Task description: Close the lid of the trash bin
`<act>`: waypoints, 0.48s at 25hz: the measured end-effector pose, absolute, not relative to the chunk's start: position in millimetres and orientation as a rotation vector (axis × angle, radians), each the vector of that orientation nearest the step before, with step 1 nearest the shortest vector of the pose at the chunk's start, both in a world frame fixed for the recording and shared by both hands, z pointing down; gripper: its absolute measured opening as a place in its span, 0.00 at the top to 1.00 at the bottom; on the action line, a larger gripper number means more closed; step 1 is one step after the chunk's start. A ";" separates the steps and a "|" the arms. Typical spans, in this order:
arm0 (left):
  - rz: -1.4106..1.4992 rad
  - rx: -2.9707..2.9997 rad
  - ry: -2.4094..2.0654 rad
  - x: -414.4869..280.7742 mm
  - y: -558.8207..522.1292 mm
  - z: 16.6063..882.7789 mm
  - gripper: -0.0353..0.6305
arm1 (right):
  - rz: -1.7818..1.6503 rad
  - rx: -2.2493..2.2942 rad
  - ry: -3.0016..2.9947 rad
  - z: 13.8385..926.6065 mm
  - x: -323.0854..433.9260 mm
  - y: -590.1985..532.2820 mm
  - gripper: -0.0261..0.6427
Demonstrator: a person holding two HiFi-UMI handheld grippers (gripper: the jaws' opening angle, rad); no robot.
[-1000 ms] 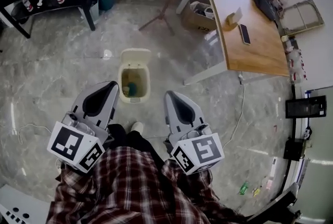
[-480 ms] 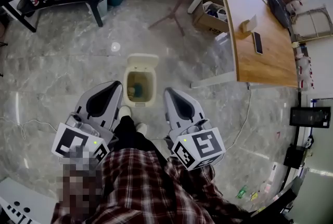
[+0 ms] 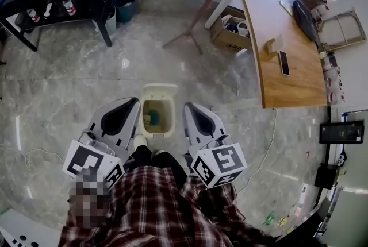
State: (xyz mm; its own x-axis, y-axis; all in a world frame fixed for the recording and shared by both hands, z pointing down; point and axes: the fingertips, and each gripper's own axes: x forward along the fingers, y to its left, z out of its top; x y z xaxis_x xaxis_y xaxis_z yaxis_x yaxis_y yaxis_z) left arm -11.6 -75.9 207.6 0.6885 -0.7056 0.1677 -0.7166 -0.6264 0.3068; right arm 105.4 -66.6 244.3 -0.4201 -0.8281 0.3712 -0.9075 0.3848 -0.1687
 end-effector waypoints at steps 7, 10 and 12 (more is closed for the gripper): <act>0.073 2.468 -1.159 -17.1 -89.6 229.8 0.93 | 0.596 1.470 -2.371 280.7 110.2 -96.7 0.94; 0.076 2.420 -1.201 -18.0 -91.6 239.9 0.93 | 0.618 1.424 -2.364 293.3 112.6 -107.5 0.94; 0.077 2.383 -1.220 -17.8 -91.9 247.8 0.93 | 0.626 1.387 -2.349 304.3 115.1 -115.3 0.94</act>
State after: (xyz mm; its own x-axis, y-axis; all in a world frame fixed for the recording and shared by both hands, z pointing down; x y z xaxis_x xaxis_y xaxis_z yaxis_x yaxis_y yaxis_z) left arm -17.8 -91.9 247.8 0.6053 -0.7549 0.2523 -0.7807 -0.5013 0.3730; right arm 115.1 -115.3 304.3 -0.4651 -0.7322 0.4975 -0.8827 0.4262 -0.1980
